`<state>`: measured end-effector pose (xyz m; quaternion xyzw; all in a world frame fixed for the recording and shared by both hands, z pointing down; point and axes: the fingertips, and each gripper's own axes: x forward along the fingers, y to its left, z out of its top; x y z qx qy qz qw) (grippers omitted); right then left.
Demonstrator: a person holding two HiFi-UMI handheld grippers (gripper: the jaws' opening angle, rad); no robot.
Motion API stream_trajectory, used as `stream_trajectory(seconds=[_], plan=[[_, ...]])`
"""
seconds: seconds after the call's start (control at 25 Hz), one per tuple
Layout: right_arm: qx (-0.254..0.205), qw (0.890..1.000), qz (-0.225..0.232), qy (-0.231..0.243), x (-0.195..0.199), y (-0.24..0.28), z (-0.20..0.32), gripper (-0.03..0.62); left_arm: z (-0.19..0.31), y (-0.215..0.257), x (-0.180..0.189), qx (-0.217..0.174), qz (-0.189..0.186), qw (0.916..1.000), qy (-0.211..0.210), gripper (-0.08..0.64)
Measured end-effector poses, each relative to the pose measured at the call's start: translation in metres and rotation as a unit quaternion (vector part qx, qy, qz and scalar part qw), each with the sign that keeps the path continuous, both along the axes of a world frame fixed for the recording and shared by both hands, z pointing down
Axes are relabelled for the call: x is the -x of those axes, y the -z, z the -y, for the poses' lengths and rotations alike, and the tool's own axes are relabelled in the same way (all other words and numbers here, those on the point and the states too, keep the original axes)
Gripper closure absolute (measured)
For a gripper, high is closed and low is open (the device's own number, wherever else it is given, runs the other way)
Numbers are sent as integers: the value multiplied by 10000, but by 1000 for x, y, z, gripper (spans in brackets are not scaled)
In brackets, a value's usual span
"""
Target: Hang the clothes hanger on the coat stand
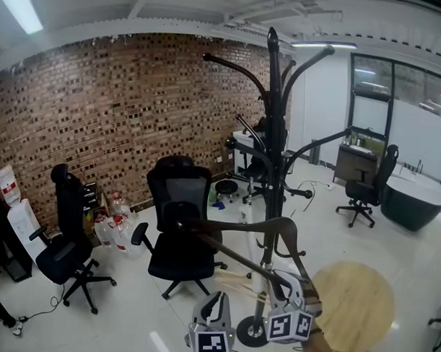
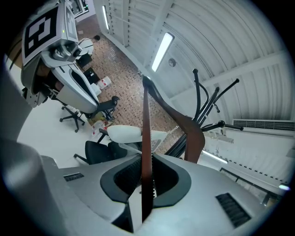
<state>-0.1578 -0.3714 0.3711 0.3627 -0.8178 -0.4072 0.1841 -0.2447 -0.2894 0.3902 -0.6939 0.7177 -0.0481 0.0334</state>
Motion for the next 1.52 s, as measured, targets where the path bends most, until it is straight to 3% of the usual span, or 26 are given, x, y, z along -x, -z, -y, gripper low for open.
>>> stream_trajectory(seconds=[0.6,1.04,1.52], plan=[[163,9998,-131,44,22,-26,11,548,6,-13,18,113,30,9999,96,520],[224,9993,-114,-282,19,-36,30,537,-7,-18,32,211,95,9995,205,520],[685,9962,214,-498,6,-27,30,442,-26,-14,32,201,49,9996,190,520]])
